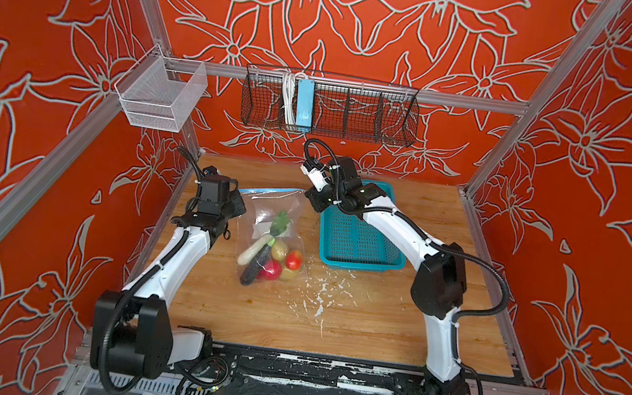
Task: Place the food in the zip-top bag and seal the zipper
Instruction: 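Lower the sealed bag onto the table and open both grippers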
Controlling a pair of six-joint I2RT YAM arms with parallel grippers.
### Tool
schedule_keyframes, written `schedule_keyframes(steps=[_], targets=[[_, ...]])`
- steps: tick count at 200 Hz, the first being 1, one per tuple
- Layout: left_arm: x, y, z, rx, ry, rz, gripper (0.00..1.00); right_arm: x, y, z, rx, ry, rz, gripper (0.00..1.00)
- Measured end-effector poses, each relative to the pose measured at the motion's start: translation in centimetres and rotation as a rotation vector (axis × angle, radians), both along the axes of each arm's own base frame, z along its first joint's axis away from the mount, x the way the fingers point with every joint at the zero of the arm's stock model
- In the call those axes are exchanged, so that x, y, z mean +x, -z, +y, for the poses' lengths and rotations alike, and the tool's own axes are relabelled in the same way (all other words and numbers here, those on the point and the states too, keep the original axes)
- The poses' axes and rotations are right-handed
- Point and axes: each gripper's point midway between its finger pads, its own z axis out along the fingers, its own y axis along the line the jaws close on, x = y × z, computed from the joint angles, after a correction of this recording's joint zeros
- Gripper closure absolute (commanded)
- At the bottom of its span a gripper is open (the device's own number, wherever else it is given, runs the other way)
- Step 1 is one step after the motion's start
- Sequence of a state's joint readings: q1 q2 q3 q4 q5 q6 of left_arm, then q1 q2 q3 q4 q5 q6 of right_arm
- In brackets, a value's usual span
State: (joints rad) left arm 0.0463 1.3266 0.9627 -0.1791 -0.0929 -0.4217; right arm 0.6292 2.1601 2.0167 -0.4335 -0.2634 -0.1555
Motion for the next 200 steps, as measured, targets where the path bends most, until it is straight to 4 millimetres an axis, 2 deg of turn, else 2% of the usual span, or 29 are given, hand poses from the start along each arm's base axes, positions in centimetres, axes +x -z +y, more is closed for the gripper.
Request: schedule_keyframes(steps=[61, 83, 113, 129, 137, 146, 158, 179, 185, 191, 195, 200], targets=[[5.3, 3.6, 0.7, -0.011, -0.018, 0.050, 1.00, 5.4, 4.6, 1.0, 0.006, 0.014, 0.034, 1.00], [6.8, 5.9, 0.9, -0.021, -0.019, 0.086, 1.00, 6.3, 6.5, 1.0, 0.001, 0.018, 0.051, 1.00], [7.3, 8.1, 0.9, -0.025, -0.019, 0.121, 1.00, 7.1, 8.1, 1.4, 0.004, 0.016, 0.063, 1.00], [7.7, 8.5, 0.9, -0.024, -0.019, 0.126, 1.00, 7.2, 8.6, 1.7, 0.014, 0.013, 0.071, 0.70], [8.0, 8.4, 1.0, -0.025, -0.019, 0.121, 1.00, 7.2, 8.5, 1.9, 0.025, 0.009, 0.072, 0.60], [8.3, 8.3, 1.0, -0.024, -0.018, 0.115, 0.93, 7.3, 8.1, 2.1, 0.035, 0.000, 0.062, 0.52], [8.6, 8.1, 0.9, -0.020, -0.010, 0.107, 0.77, 7.3, 7.7, 2.4, 0.057, -0.001, 0.063, 0.43], [9.1, 7.8, 0.8, -0.022, -0.004, 0.095, 0.55, 7.3, 7.2, 2.8, 0.083, -0.011, 0.059, 0.30], [9.2, 7.7, 0.8, -0.021, -0.002, 0.092, 0.39, 7.3, 7.1, 2.9, 0.090, -0.010, 0.062, 0.26], [9.3, 7.5, 0.9, -0.016, 0.002, 0.088, 0.29, 7.3, 7.0, 2.9, 0.095, -0.010, 0.066, 0.24], [9.4, 7.4, 0.9, -0.012, 0.002, 0.085, 0.18, 7.3, 7.0, 3.0, 0.101, -0.008, 0.071, 0.22], [9.5, 7.2, 0.9, -0.011, 0.001, 0.081, 0.15, 7.2, 6.9, 3.0, 0.103, -0.013, 0.069, 0.20]])
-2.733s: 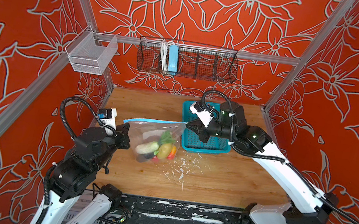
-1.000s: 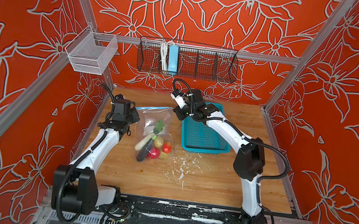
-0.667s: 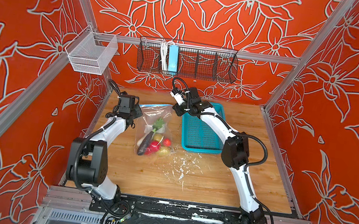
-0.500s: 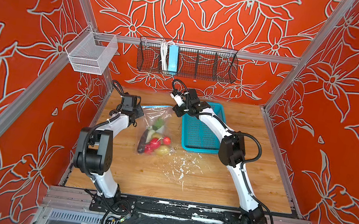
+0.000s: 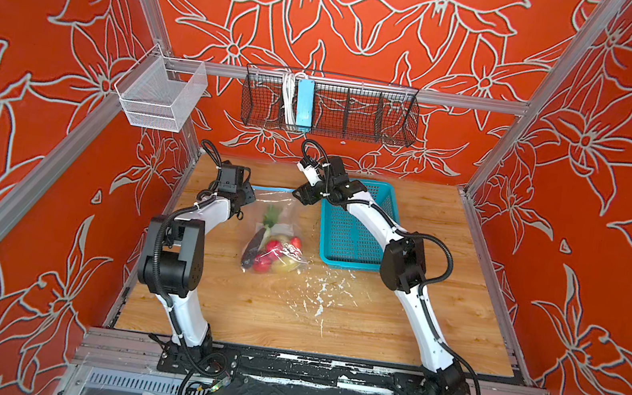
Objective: Place the food in the zip-top bag and seal the zipper
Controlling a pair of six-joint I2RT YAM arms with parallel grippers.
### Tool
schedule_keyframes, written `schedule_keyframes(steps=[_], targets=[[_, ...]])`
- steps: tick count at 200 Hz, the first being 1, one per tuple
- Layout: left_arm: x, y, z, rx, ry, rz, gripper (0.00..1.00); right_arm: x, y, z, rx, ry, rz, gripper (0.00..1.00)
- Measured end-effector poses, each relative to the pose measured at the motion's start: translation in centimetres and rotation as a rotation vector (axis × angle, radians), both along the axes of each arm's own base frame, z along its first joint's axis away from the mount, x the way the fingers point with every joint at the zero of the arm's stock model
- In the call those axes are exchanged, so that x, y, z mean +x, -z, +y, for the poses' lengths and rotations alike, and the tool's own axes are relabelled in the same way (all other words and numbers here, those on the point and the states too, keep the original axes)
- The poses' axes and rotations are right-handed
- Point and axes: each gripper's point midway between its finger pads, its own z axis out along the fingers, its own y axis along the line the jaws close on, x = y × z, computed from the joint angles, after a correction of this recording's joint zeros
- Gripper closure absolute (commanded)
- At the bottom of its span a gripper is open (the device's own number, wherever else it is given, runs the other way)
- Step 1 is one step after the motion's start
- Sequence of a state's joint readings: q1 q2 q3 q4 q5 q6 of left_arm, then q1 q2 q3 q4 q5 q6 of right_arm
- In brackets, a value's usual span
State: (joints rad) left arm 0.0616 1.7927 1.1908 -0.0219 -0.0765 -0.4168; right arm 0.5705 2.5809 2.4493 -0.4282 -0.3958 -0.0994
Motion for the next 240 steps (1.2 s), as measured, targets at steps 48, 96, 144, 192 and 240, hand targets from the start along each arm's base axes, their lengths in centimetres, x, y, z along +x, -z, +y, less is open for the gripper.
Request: schedule_keyframes(steps=[48, 96, 144, 192, 240], targets=[[-0.1, -2.3, 0.3, 0.022, -0.006, -0.042, 0.03, -0.3, -1.3, 0.3, 0.040, -0.005, 0.008, 0.02], [-2.8, -9.4, -0.7, 0.056, 0.061, -0.195, 0.03, -2.2, -7.2, -0.9, 0.088, 0.009, -0.021, 0.02], [-7.3, -11.0, -0.9, 0.076, 0.059, -0.226, 0.03, -5.9, -13.7, -4.3, 0.118, 0.060, -0.102, 0.02], [-10.9, -11.5, -0.8, 0.083, 0.042, -0.227, 0.03, -9.0, -15.9, -8.5, 0.072, 0.136, -0.167, 0.02], [-13.0, -9.6, -1.1, 0.095, 0.070, -0.172, 0.03, -12.2, -14.9, -13.5, 0.009, 0.234, -0.206, 0.02]])
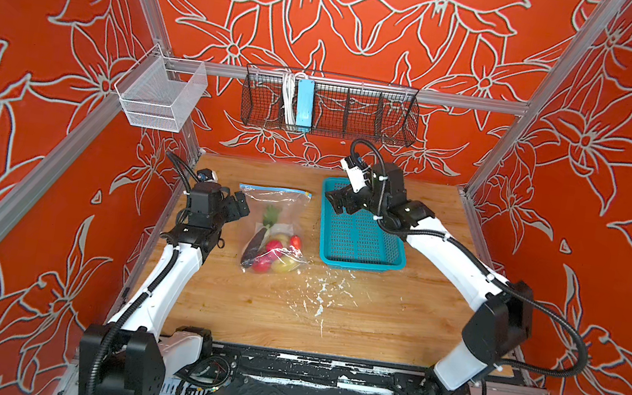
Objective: Place the food in the zip-top bag and seal the zipper
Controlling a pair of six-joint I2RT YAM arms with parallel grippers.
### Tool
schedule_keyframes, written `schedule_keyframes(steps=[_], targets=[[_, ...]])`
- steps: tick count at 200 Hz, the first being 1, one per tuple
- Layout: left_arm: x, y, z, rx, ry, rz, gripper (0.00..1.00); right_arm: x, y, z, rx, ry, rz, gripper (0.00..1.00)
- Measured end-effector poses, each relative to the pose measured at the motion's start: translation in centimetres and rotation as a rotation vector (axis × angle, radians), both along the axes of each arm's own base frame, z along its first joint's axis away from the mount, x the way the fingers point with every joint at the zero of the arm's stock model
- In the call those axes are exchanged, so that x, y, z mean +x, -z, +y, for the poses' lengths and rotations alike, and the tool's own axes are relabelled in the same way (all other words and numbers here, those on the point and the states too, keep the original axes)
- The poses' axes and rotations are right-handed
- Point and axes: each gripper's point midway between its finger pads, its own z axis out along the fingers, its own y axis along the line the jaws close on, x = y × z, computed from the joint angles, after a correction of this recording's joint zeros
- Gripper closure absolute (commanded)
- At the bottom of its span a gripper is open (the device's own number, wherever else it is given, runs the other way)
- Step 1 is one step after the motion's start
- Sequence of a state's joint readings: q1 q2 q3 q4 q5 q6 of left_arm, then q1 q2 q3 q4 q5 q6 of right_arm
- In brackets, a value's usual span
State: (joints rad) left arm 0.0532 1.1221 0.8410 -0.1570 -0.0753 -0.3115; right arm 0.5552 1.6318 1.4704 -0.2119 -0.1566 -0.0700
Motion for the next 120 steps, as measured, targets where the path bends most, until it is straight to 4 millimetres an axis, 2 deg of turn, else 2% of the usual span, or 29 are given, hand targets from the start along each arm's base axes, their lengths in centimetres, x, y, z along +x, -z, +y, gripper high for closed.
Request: schedule_keyframes(steps=[62, 103, 120], targets=[[-2.5, 6.4, -0.3, 0.033, 0.035, 0.130, 0.03, -2.8, 2.4, -6.5, -0.061, 0.178, -0.029, 0.02], [-3.3, 7.5, 0.2, 0.074, 0.023, 0.107, 0.02, -4.8, 3.6, -11.0, -0.082, 0.295, -0.053, 0.02], [-3.7, 8.6, 0.9, 0.095, -0.007, 0.122, 0.03, -5.7, 3.9, -12.7, -0.068, 0.344, -0.081, 0.02]])
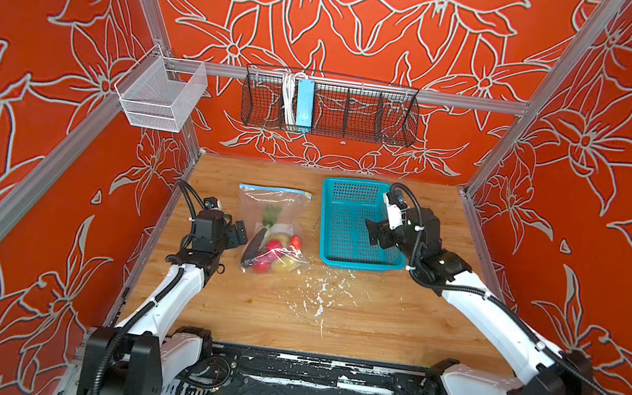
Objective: Place the food in the zip-top bag and seal the zipper
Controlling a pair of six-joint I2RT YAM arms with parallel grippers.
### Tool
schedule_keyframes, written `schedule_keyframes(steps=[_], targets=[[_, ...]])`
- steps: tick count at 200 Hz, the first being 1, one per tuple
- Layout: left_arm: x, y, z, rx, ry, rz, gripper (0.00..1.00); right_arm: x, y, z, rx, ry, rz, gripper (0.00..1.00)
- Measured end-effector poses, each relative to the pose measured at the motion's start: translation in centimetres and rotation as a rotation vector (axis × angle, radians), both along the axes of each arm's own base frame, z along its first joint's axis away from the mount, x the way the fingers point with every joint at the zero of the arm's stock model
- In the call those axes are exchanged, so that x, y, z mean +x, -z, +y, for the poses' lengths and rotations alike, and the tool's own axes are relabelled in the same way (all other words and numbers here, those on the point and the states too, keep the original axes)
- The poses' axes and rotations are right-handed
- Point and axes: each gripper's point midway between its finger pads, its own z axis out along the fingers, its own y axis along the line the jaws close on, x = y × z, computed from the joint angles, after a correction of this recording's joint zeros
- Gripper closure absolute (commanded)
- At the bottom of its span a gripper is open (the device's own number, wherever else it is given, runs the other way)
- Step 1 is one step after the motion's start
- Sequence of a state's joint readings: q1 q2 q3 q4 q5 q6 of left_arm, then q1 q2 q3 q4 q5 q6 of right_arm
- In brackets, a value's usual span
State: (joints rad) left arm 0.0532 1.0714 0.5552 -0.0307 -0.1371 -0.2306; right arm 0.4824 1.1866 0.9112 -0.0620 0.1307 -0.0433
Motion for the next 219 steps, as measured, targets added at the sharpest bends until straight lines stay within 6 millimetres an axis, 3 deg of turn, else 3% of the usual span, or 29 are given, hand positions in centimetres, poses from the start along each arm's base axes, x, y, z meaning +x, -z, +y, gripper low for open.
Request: schedule_keyframes(steps=[47, 89, 115, 169, 219], targets=[[-0.7, 2.1, 0.2, 0.019, -0.003, -0.032, 0.03, -1.8, 2.8, -3.2, -0.005, 0.078, -0.028, 0.02], [-1.0, 2.9, 0.3, 0.046, 0.000, -0.085, 0.03, -3.2, 4.7, -5.8, -0.037, 0.152, -0.094, 0.06], [-1.3, 3.3, 0.3, 0.062, 0.009, -0.109, 0.03, -3.6, 6.1, -7.9, -0.107, 0.224, -0.116, 0.02], [0.0, 2.8, 0.4, 0.099, 0.030, -0.154, 0.03, -4.8, 7.0, -12.2, -0.141, 0.386, -0.156, 0.02], [0.6, 5.2, -0.5, 0.107, 0.100, -0.138, 0.03, -5.9, 9.1, -14.6, -0.162, 0.467, -0.132, 0.02]])
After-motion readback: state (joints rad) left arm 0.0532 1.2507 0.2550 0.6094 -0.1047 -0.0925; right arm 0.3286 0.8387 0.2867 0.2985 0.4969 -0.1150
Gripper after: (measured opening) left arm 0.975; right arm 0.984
